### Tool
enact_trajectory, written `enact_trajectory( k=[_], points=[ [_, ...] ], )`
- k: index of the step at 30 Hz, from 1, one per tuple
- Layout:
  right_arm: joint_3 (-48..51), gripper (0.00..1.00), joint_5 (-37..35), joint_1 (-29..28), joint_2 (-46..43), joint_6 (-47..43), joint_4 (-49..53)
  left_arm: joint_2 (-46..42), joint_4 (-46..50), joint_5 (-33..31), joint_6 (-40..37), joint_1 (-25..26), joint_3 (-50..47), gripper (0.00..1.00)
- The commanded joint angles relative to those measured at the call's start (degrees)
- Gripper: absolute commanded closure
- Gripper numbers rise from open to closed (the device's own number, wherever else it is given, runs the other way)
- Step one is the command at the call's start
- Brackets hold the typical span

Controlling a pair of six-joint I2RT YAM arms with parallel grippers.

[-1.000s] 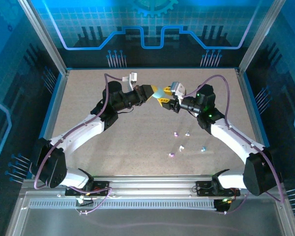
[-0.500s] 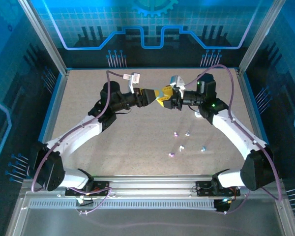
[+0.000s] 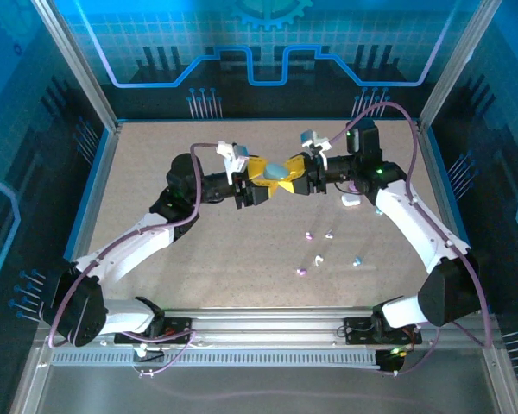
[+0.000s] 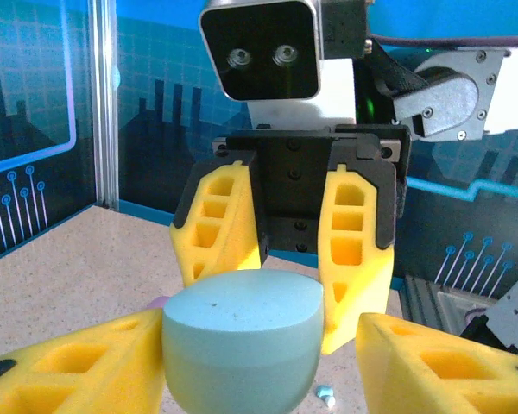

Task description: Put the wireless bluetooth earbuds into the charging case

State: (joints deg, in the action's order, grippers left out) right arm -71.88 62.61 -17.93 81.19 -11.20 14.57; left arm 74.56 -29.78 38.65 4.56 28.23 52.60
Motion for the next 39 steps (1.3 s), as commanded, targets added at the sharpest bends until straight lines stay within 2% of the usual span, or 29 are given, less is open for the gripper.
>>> enact_trajectory(
  k=[1, 6, 15, 26, 31, 39],
  points=[
    [-2.18, 0.63, 2.97, 0.53, 1.21, -1.45, 3.59, 0.49, -0.18, 3.86, -4.71, -0.17, 1.16, 0.44],
    [-2.15, 0.63, 2.66, 0.14, 1.10, -2.22, 3.54, 0.84, 4.02, 4.26, -6.31, -0.12, 2.35, 0.48],
    [-0.87, 0.63, 1.10, -0.63, 0.02, -4.60, 3.13, 1.20, 4.47, 4.37, -4.76, -0.18, 2.87, 0.46],
    [0.69, 0.63, 0.59, -1.40, -1.37, -6.51, 1.76, 2.16, 6.22, 6.42, -3.95, -0.16, 4.09, 0.65],
    [0.60, 0.56, -2.85, -1.42, -2.37, -4.37, 1.34, 2.10, 8.25, 7.26, -5.15, -0.16, 4.10, 0.71],
    [2.51, 0.49, -7.08, 0.61, -3.74, 2.76, -3.19, 0.68, 9.54, 7.68, -7.32, -0.12, 2.04, 0.74]
  ],
)
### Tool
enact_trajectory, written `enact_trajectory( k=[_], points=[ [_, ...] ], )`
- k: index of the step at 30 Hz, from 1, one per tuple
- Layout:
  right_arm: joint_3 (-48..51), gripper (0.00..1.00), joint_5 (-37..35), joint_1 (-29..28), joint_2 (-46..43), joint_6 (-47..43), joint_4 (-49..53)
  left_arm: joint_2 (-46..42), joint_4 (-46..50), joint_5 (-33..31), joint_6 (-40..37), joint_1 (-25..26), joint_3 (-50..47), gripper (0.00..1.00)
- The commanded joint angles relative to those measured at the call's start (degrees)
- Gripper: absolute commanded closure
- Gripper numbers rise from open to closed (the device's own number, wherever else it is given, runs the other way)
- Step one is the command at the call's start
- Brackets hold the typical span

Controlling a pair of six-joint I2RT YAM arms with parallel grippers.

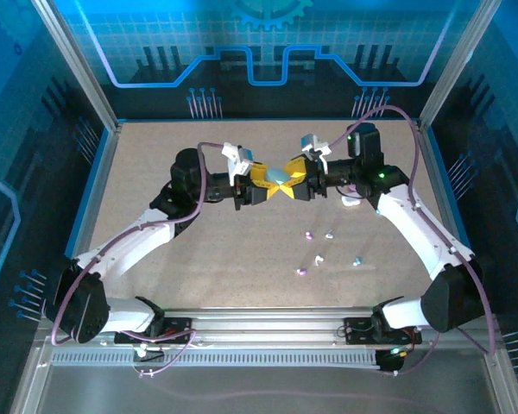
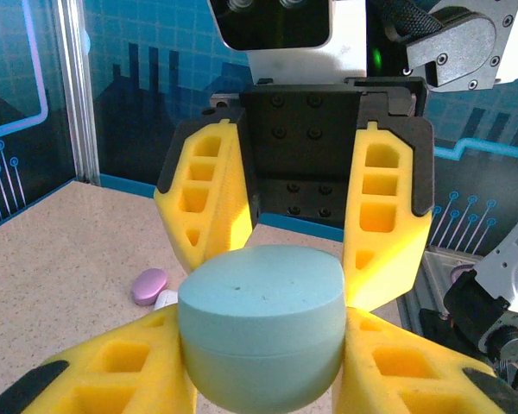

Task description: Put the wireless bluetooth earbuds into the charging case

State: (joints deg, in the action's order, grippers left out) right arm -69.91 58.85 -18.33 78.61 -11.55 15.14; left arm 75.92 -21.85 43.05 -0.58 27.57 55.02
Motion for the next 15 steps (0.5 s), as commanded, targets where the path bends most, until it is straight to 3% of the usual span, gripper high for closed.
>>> enact_trajectory(
  k=[1, 15],
  points=[
    [0.64, 0.49, -3.53, 1.14, -1.18, 3.72, -4.22, -0.69, 1.72, 3.41, -2.31, 0.47, -0.44, 0.74],
    [1.18, 0.48, -6.08, 1.32, -1.52, 6.51, -6.08, -0.75, 1.90, 4.12, -2.59, 0.52, -0.88, 0.74]
  ],
)
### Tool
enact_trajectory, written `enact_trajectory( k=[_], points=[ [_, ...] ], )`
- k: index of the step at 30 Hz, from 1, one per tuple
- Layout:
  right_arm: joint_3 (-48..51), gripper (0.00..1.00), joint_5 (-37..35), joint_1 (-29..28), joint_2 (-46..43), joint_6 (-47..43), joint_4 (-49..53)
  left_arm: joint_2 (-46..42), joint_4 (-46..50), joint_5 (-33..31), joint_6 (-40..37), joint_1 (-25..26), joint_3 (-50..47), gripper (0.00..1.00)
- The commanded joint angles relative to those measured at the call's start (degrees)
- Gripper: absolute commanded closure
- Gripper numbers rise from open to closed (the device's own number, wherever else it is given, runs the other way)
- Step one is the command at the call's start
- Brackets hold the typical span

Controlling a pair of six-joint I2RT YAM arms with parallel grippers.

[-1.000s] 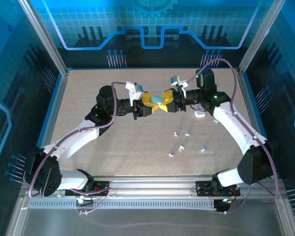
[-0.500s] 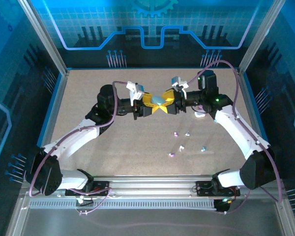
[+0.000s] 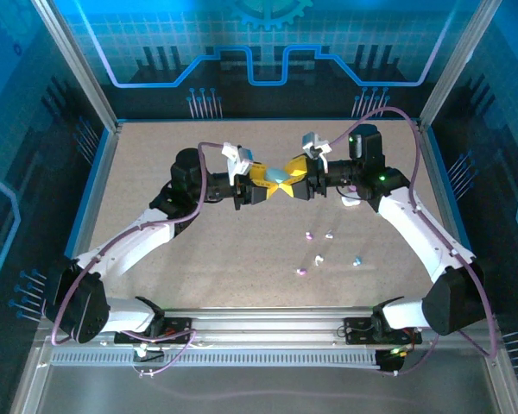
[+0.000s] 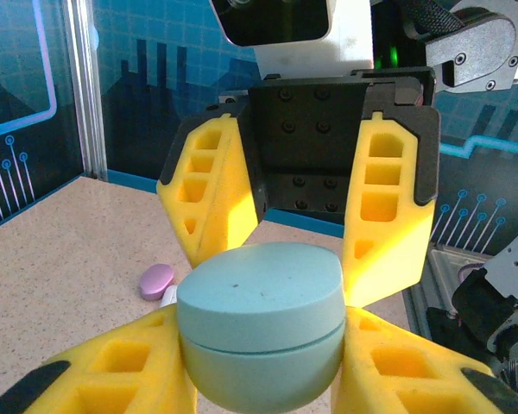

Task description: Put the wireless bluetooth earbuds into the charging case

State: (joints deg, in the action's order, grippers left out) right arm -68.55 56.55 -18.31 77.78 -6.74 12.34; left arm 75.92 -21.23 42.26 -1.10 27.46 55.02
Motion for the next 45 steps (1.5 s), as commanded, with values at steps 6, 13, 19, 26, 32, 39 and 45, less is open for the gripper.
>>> enact_trajectory(
  k=[6, 13, 19, 26, 32, 39, 45],
  points=[
    [-0.27, 0.48, -5.38, 1.34, -0.69, 2.08, -3.43, -0.84, 2.02, 4.76, -2.74, 0.58, -0.97, 0.73],
    [0.18, 0.47, -6.81, 1.34, -1.31, 1.30, -4.12, -0.69, 2.63, 4.60, -3.09, 0.60, -0.98, 0.73],
    [0.18, 0.47, -8.78, 1.14, -1.49, 0.49, -3.99, -0.66, 3.12, 4.69, -3.29, 0.61, -0.88, 0.73],
    [-0.26, 0.49, -10.31, 0.47, -1.14, -0.42, -4.11, -0.60, 3.49, 4.81, -3.38, 0.66, -0.80, 0.73],
    [-0.56, 0.51, -11.36, -0.57, -1.14, -3.06, -3.04, -0.32, 3.69, 4.93, -3.28, 0.90, -0.62, 0.73],
    [-3.01, 0.60, -10.39, -2.26, 0.24, -7.60, 2.10, -0.23, 3.55, 4.98, -3.29, 1.15, -0.53, 0.72],
    [-4.38, 0.79, -7.05, -2.53, 0.53, -9.03, 4.10, -0.25, 3.82, 4.00, -3.64, 1.11, -0.71, 0.67]
  ],
)
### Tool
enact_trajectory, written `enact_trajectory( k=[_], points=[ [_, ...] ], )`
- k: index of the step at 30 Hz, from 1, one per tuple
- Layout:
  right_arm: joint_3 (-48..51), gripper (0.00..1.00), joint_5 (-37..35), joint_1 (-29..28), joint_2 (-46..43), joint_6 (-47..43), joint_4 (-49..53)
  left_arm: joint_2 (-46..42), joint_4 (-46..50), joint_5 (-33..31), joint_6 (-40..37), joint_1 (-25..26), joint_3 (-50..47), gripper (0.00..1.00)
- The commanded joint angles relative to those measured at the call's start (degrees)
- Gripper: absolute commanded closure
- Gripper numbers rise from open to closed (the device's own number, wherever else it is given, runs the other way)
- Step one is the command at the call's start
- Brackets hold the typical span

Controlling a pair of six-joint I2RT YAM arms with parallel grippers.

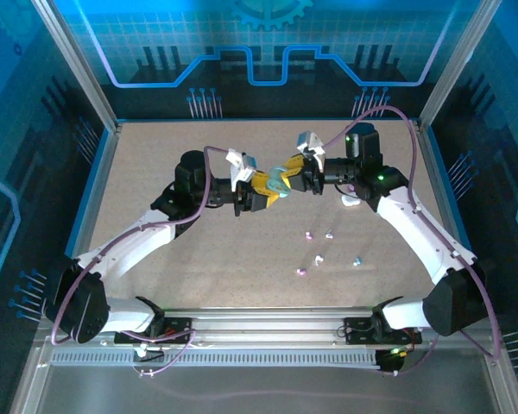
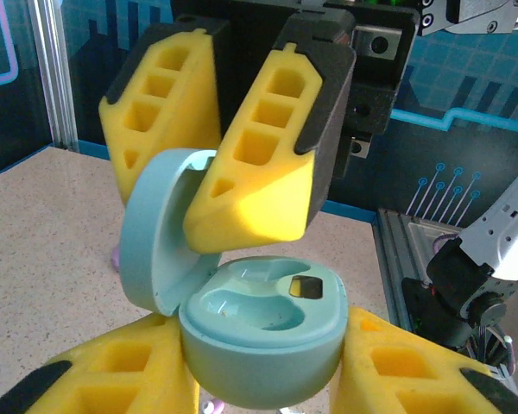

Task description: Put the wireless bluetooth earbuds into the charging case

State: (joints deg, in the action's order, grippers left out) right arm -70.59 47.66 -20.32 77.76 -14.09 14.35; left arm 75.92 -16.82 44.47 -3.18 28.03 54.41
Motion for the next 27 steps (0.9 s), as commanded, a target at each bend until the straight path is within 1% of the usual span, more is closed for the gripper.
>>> enact_trajectory(
  k=[1, 3, 5, 7, 10, 16, 27],
  points=[
    [-2.60, 0.80, 1.80, -0.60, 0.55, -1.88, 2.65, -0.25, -0.51, 1.46, -1.65, 0.59, -0.18, 0.66],
    [-2.67, 0.84, 1.74, -0.68, 0.32, -2.34, 3.27, -0.25, -0.51, 0.49, -1.98, 0.61, -0.35, 0.59],
    [-2.54, 0.85, 0.80, -0.77, -0.16, -2.26, 3.14, -0.16, -0.86, -0.39, -2.01, 0.53, -0.69, 0.54],
    [-2.21, 0.85, 0.51, -0.94, -0.82, -2.75, 3.06, 0.03, -1.10, -0.48, -1.79, 0.58, -0.65, 0.45],
    [-1.58, 0.85, -1.54, -1.47, -1.68, -3.44, 2.67, 0.61, -1.01, 0.38, -0.99, 0.71, -0.36, 0.37],
    [-1.15, 0.85, -2.62, -1.81, -2.08, -3.60, 2.35, 1.73, -0.72, 0.78, -0.91, 1.40, 0.34, 0.35],
    [-0.61, 0.84, -2.58, -2.05, -2.30, -4.03, 2.43, 2.04, -1.53, 0.53, -0.75, 2.10, 0.81, 0.36]
  ],
)
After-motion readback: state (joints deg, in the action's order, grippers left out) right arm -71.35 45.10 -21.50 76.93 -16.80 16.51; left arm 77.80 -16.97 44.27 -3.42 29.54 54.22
